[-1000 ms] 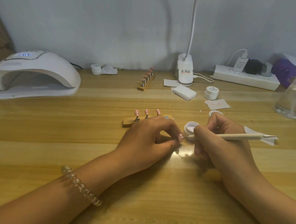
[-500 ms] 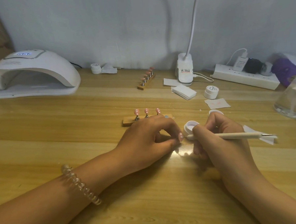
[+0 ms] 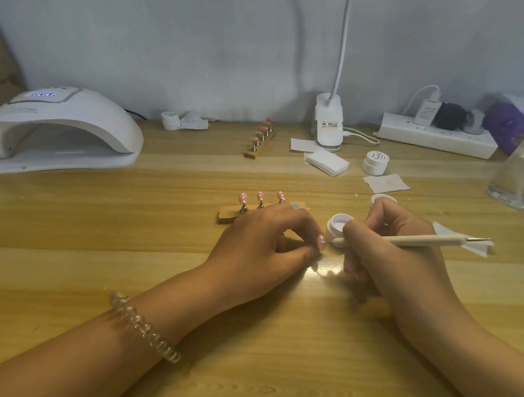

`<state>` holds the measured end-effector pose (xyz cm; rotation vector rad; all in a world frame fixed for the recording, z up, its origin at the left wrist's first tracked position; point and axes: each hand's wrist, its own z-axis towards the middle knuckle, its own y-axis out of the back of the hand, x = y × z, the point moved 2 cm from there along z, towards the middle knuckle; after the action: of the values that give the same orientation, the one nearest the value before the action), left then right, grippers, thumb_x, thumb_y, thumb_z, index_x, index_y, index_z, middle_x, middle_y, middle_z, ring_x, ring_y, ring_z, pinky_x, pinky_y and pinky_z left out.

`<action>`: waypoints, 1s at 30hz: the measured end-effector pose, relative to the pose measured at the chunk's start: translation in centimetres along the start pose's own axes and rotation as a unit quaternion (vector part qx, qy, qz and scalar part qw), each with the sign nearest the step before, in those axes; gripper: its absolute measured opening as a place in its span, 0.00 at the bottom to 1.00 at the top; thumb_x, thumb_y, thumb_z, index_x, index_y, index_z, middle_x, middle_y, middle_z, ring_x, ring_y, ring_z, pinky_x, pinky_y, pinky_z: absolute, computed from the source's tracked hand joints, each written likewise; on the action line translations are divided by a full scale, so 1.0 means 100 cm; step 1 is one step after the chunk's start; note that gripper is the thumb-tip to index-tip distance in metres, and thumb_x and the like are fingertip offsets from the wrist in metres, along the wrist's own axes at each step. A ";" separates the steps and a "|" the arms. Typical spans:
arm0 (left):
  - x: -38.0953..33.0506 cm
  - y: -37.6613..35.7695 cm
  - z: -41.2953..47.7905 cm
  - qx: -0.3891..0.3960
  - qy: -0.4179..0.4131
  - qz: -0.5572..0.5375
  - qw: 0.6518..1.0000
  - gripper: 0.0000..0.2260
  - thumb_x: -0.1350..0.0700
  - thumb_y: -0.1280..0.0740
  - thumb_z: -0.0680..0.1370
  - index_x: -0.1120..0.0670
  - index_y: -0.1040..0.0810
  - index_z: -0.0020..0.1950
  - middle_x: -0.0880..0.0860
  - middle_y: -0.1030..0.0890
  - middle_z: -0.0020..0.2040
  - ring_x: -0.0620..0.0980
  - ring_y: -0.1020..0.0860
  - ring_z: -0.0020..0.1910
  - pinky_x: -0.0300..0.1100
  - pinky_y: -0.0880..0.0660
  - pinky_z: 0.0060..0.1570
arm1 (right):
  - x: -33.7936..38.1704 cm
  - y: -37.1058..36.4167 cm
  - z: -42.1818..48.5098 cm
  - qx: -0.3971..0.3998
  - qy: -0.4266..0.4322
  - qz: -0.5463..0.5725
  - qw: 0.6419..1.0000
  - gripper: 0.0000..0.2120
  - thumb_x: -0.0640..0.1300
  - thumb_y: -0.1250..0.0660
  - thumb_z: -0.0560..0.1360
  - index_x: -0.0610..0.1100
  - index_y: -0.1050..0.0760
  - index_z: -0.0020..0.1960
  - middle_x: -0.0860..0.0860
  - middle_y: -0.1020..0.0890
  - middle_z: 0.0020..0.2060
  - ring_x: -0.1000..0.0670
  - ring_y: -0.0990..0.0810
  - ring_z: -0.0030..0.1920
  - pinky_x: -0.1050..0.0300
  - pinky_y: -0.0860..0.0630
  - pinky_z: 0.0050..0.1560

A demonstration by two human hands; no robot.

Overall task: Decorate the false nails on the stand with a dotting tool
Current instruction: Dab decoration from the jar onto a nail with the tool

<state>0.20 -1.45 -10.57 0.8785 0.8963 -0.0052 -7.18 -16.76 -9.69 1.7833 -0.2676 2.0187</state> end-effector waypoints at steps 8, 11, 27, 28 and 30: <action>0.000 -0.001 -0.001 -0.005 -0.008 -0.004 1.000 0.03 0.52 0.30 0.73 0.47 0.18 0.46 0.43 0.18 0.44 0.35 0.27 0.33 0.38 0.34 0.37 | 0.004 0.001 -0.001 -0.023 -0.012 0.046 0.999 0.17 0.39 0.31 0.69 0.49 0.34 0.28 0.46 0.24 0.21 0.52 0.32 0.20 0.62 0.35 0.22; 0.000 -0.001 -0.001 -0.005 -0.007 -0.004 1.000 0.03 0.52 0.29 0.73 0.46 0.18 0.46 0.43 0.18 0.45 0.36 0.28 0.32 0.40 0.33 0.37 | 0.004 0.000 -0.001 -0.009 -0.012 0.038 0.999 0.17 0.37 0.33 0.72 0.48 0.35 0.29 0.45 0.24 0.21 0.50 0.31 0.21 0.59 0.34 0.27; -0.001 -0.001 -0.001 -0.005 -0.001 -0.004 1.000 0.03 0.51 0.30 0.73 0.46 0.17 0.46 0.43 0.18 0.45 0.36 0.27 0.32 0.41 0.33 0.38 | 0.002 0.016 0.012 -0.105 0.015 0.072 0.992 0.16 0.33 0.35 0.72 0.47 0.35 0.31 0.49 0.26 0.20 0.56 0.33 0.20 0.66 0.36 0.20; -0.001 -0.001 -0.001 -0.007 0.003 -0.007 1.000 0.04 0.50 0.30 0.73 0.46 0.17 0.46 0.43 0.18 0.46 0.37 0.27 0.31 0.41 0.33 0.37 | 0.000 0.018 0.015 -0.105 0.007 0.059 0.993 0.16 0.34 0.35 0.72 0.47 0.36 0.31 0.49 0.26 0.20 0.56 0.34 0.20 0.65 0.37 0.20; 0.000 -0.001 -0.002 -0.010 0.010 -0.009 1.000 0.05 0.48 0.31 0.72 0.45 0.18 0.45 0.43 0.18 0.46 0.39 0.27 0.30 0.41 0.33 0.37 | -0.005 0.018 0.019 -0.093 0.000 0.019 0.996 0.15 0.36 0.34 0.71 0.46 0.35 0.31 0.49 0.27 0.20 0.55 0.34 0.21 0.63 0.37 0.22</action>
<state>0.06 -1.42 -10.70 0.8540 0.9214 -0.0037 -6.22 -19.25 -9.61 1.6748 -0.4763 1.9505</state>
